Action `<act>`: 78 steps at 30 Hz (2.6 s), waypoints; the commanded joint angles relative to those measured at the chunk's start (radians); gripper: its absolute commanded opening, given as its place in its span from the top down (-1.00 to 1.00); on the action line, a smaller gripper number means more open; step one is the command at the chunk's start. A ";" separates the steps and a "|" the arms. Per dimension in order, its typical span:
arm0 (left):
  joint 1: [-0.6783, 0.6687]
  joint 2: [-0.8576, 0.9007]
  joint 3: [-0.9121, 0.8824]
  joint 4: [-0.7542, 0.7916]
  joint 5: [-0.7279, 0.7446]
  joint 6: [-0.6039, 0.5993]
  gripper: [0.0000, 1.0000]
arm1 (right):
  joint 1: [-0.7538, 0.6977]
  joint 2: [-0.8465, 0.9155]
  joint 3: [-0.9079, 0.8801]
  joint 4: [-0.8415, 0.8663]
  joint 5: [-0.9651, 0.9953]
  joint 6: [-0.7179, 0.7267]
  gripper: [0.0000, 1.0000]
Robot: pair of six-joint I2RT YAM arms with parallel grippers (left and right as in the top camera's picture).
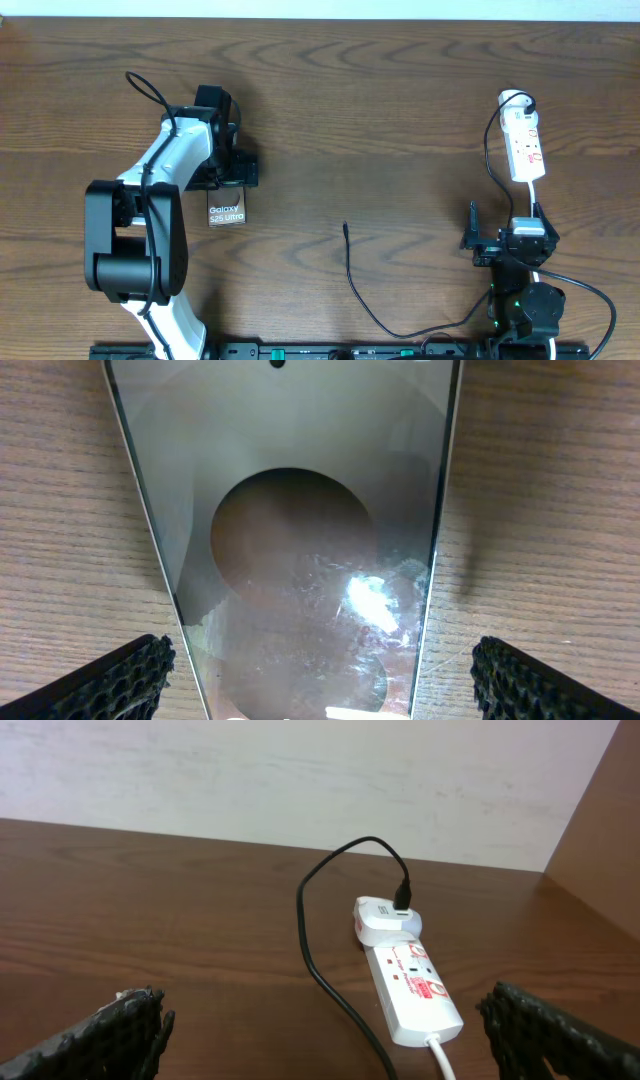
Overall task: Plug charger to phone and switch on socket
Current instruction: 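Lower the left gripper down toward the Galaxy phone, then close the left gripper on the phone's top edge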
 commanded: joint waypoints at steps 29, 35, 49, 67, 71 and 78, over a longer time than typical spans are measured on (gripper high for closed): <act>0.018 0.017 -0.006 0.005 -0.032 -0.012 -0.96 | 0.011 -0.005 -0.001 -0.004 -0.002 -0.006 -0.99; 0.034 0.017 -0.006 0.005 -0.028 -0.011 -0.96 | 0.011 -0.005 -0.001 -0.004 -0.002 -0.006 -0.99; 0.028 0.017 -0.019 -0.002 -0.020 0.002 -0.96 | 0.011 -0.005 -0.001 -0.004 -0.002 -0.006 -0.99; 0.028 0.017 -0.071 0.053 -0.020 0.042 -0.96 | 0.011 -0.005 -0.001 -0.004 -0.002 -0.006 -0.99; 0.028 0.017 -0.071 0.071 -0.020 0.087 -0.95 | 0.011 -0.005 -0.001 -0.004 -0.002 -0.006 -0.99; 0.028 0.017 -0.071 0.084 -0.020 0.094 -0.96 | 0.011 -0.005 -0.001 -0.004 -0.002 -0.006 -0.98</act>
